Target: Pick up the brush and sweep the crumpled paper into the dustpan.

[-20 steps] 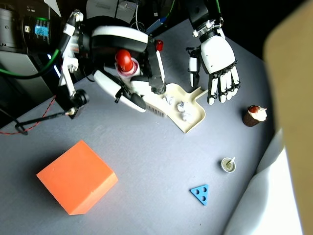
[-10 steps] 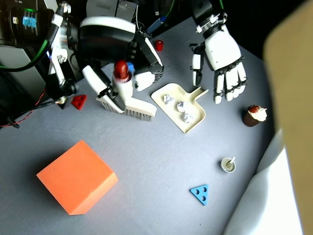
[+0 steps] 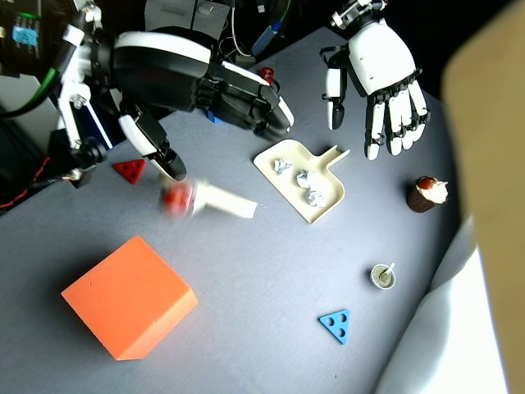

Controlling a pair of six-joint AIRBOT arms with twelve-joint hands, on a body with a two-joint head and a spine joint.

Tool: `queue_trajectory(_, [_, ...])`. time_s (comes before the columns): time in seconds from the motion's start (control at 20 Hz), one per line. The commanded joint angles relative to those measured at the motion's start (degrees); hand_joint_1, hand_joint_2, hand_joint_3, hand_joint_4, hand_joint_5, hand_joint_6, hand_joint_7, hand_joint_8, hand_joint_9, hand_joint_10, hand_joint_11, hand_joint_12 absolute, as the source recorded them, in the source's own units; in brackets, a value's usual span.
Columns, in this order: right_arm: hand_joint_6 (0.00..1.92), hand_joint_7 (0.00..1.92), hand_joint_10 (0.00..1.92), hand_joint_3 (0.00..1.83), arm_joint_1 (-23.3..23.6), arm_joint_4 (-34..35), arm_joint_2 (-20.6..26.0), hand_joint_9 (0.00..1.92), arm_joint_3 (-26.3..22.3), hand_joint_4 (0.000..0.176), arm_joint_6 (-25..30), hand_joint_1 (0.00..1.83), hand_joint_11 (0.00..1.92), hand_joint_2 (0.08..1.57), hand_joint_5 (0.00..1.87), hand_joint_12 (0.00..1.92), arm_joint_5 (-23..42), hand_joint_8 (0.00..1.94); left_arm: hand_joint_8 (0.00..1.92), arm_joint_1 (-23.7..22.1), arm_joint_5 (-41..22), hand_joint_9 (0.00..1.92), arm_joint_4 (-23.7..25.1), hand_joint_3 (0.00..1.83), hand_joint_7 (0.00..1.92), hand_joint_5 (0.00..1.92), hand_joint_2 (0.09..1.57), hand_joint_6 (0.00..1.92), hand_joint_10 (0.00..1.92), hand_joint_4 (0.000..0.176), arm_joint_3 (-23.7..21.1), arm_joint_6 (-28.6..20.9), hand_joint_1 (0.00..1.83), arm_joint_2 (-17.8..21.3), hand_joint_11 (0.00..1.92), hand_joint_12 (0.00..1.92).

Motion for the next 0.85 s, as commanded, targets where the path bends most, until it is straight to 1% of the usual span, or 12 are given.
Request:
queue_trajectory(0.0, [0.0,0.1,0.0,0.0,0.9,0.07,1.87,0.11,-0.25,0.0,-0.51,0.59,0.06,0.73,0.06,0.12,1.99,0.0,0.01,-1.0,-3.53,0.36,0.88,0.0,0.45,0.64,1.09,0.0,0.01,0.109,-0.43,1.12,0.88,0.21,0.09,0.63])
queue_trajectory(0.1, [0.0,0.08,0.0,0.0,1.81,8.62,3.37,0.08,0.12,0.0,-0.51,0.59,0.06,0.74,0.05,0.05,-0.61,0.0,0.0,-2.02,-3.75,0.35,0.14,0.0,0.44,0.63,1.1,0.0,0.0,0.112,-1.21,2.63,0.86,-0.08,0.08,0.62])
queue_trajectory(0.2, [0.0,0.06,0.0,0.0,2.36,15.77,4.89,0.06,1.75,0.0,1.41,0.59,0.06,0.75,0.05,0.04,-4.57,0.0,0.0,-2.36,-3.5,0.35,-0.01,0.0,0.44,0.64,1.1,0.0,0.0,0.102,-1.75,3.18,0.88,-0.2,0.08,0.62])
queue_trajectory(0.3, [0.0,0.04,0.0,0.01,2.42,15.93,7.19,0.04,4.07,0.0,11.67,0.57,0.05,0.77,0.04,0.04,-11.29,0.0,0.0,-2.37,-3.03,0.33,-0.13,0.0,0.41,0.63,1.11,0.0,0.0,0.105,-1.93,3.24,0.86,-0.37,0.06,0.61])
queue_trajectory(0.4, [0.01,0.06,0.01,0.01,2.42,15.94,8.58,0.06,5.76,0.0,19.3,0.59,0.07,0.77,0.05,0.04,-15.64,0.01,0.0,-2.36,-2.81,0.34,-0.38,0.0,0.41,0.62,1.11,0.0,0.0,0.112,-1.96,3.24,0.85,-0.4,0.07,0.61])
queue_trajectory(0.45, [0.01,0.06,0.01,0.01,2.42,15.94,8.99,0.07,6.0,0.0,20.68,0.57,0.09,0.77,0.06,0.05,-16.25,0.01,0.0,-2.37,-2.86,0.35,-0.52,0.0,0.42,0.63,1.1,0.01,0.01,0.102,-1.96,3.24,0.88,-0.44,0.08,0.62])
queue_trajectory(0.55, [0.0,0.06,0.01,0.01,2.39,15.94,10.52,0.07,6.08,0.0,23.17,0.58,0.07,0.78,0.04,0.04,-17.99,0.0,0.0,-2.29,-3.08,0.34,-0.8,0.0,0.41,0.62,1.1,0.0,0.0,0.105,-1.9,3.24,0.85,-0.44,0.08,0.62])
queue_trajectory(0.6, [0.0,0.06,0.01,0.01,2.29,15.94,11.11,0.07,6.08,0.0,24.85,0.58,0.08,0.79,0.05,0.04,-19.19,0.01,0.0,-2.23,-2.99,0.34,-0.81,0.0,0.41,0.61,1.11,0.0,0.0,0.113,-1.83,3.25,0.84,-0.43,0.07,0.62])
queue_trajectory(0.65, [0.0,0.06,0.01,0.01,2.27,16.2,12.34,0.07,6.08,0.0,28.39,0.57,0.08,0.79,0.05,0.04,-22.01,0.0,0.0,-2.19,-2.42,0.34,-0.74,0.0,0.41,0.62,1.1,0.0,0.0,0.11,-1.62,3.25,0.85,-0.4,0.08,0.62])
queue_trajectory(0.7, [0.0,0.06,0.0,0.01,2.27,18.71,13.09,0.07,6.11,0.0,28.41,0.57,0.08,0.79,0.05,0.04,-24.05,0.0,0.01,-2.18,-2.09,0.35,-0.62,0.0,0.43,0.63,1.09,0.01,0.01,0.109,-1.51,3.25,0.86,-0.35,0.09,0.63])
queue_trajectory(0.75, [0.0,0.05,0.0,0.01,2.27,22.34,13.97,0.06,6.34,0.0,28.43,0.57,0.08,0.8,0.04,0.03,-26.88,0.0,0.0,-2.11,-1.97,0.35,-0.55,0.0,0.42,0.64,1.08,0.01,0.0,0.096,-1.48,3.25,0.9,-0.29,0.08,0.62])
queue_trajectory(0.8, [0.0,0.04,0.0,0.01,2.3,24.72,14.3,0.05,6.78,0.0,28.43,0.57,0.07,0.81,0.03,0.03,-28.73,0.0,0.0,-2.06,-1.93,0.34,-0.56,0.0,0.41,0.61,1.09,0.0,0.0,0.096,-1.53,3.25,0.88,-0.27,0.08,0.62])
